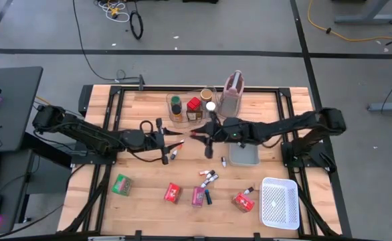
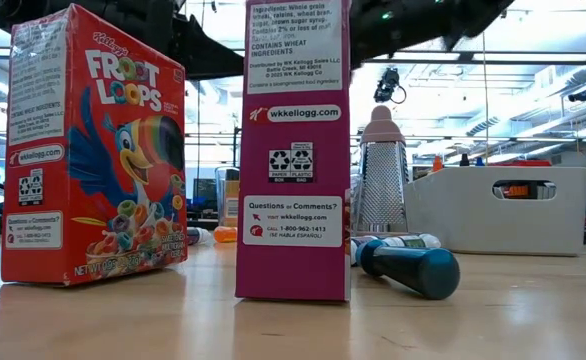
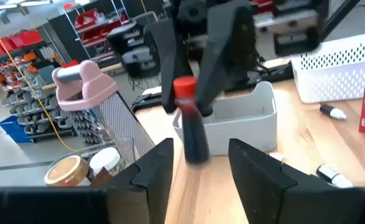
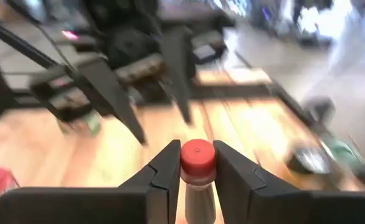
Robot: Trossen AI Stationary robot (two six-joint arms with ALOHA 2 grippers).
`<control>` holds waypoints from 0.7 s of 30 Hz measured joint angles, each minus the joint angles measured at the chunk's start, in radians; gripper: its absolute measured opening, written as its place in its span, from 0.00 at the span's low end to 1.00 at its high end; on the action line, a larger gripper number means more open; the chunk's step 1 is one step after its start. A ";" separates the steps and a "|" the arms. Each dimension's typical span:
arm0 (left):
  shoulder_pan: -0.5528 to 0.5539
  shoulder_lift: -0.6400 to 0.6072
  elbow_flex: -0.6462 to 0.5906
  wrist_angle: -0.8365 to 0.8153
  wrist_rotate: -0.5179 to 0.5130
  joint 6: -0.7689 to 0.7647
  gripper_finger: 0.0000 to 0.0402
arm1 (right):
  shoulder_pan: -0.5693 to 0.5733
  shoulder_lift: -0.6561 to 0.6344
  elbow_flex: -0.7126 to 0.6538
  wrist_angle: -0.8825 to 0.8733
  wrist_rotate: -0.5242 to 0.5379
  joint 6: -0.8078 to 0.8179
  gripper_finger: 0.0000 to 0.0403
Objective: Pick & Place Kitchen Items
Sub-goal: Put the medium red food coloring bottle into the gray bin
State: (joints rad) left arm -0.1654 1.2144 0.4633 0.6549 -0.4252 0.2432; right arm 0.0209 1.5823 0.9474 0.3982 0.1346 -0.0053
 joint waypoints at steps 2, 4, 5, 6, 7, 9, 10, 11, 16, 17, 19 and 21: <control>0.000 0.000 0.000 -0.021 0.000 -0.012 0.44 | 0.006 -0.060 0.000 -0.150 0.048 0.064 0.21; 0.000 0.000 0.000 -0.025 0.000 -0.018 0.46 | 0.015 -0.120 0.000 -0.303 0.082 0.152 0.21; 0.000 0.000 0.000 -0.026 0.000 -0.018 0.47 | 0.020 -0.152 0.000 -0.385 0.091 0.201 0.21; 0.000 0.000 0.000 -0.028 0.000 -0.019 0.48 | 0.025 -0.183 0.000 -0.466 0.094 0.254 0.21; 0.000 0.000 0.000 -0.031 -0.001 -0.023 0.48 | 0.029 -0.213 0.000 -0.543 0.093 0.306 0.21; 0.000 0.000 0.000 -0.036 -0.003 -0.026 0.49 | 0.037 -0.261 0.000 -0.706 0.093 0.413 0.21; 0.000 0.000 0.000 -0.036 -0.003 -0.026 0.49 | 0.039 -0.282 0.000 -0.791 0.093 0.461 0.21; 0.000 0.000 0.000 -0.035 -0.003 -0.026 0.50 | 0.041 -0.296 0.000 -0.875 0.094 0.508 0.21; 0.000 0.000 0.000 -0.037 -0.003 -0.027 0.49 | 0.046 -0.313 -0.029 -1.115 0.146 0.714 0.21; 0.000 0.000 0.000 -0.036 -0.003 -0.027 0.49 | 0.046 -0.312 -0.048 -1.123 0.145 0.734 0.21; 0.000 0.000 0.000 -0.037 -0.004 -0.026 0.49 | 0.046 -0.309 -0.094 -1.109 0.143 0.761 0.21; 0.000 0.000 0.000 -0.036 -0.003 -0.026 0.49 | 0.045 -0.308 -0.141 -1.069 0.125 0.777 0.21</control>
State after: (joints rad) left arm -0.1654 1.2144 0.4629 0.6186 -0.4282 0.2169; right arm 0.0662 1.2739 0.8065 -0.6705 0.2594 0.7719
